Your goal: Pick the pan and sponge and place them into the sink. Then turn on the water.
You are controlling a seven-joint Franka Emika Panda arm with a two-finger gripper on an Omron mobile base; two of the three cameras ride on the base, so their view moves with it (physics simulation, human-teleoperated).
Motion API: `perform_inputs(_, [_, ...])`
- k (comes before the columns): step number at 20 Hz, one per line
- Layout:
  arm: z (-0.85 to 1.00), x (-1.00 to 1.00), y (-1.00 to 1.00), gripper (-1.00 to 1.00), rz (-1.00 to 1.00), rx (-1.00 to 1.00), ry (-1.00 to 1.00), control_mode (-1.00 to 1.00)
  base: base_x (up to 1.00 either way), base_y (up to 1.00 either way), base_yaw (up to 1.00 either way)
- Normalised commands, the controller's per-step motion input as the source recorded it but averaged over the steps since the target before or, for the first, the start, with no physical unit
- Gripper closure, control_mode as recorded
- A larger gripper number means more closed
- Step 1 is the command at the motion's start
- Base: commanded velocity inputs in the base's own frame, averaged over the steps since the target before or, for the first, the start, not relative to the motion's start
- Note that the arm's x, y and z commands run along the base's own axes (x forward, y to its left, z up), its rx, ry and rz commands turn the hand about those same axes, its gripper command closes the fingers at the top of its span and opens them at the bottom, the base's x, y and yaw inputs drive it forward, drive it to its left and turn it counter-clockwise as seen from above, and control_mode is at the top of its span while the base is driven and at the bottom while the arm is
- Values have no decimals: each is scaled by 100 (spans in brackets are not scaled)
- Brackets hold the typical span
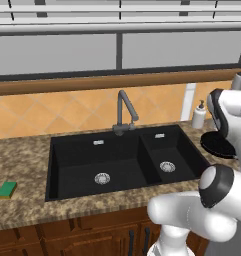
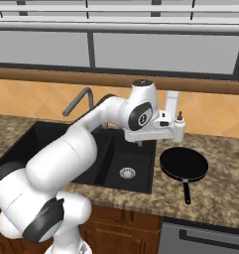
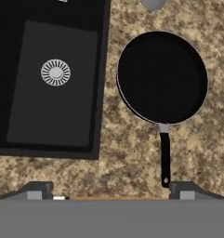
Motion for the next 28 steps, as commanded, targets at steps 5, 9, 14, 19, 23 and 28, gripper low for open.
perform_inputs(5, [-42, 6, -70, -100, 0, -2, 0, -100, 0, 0, 0])
perform_inputs(9, [-35, 4, -67, -100, 0, 3, 1, -100, 0, 0, 0])
perform_inputs(14, [-32, 0, -33, -100, 0, 4, 6, -100, 0, 0, 0])
perform_inputs(19, [-33, 6, -33, -100, 0, 8, 12, -100, 0, 0, 0])
perform_inputs(23, [-39, 1, -35, -100, 0, 8, 12, -100, 0, 0, 0])
perform_inputs(28, [-43, 6, -7, -100, 0, 7, 5, -100, 0, 0, 0])
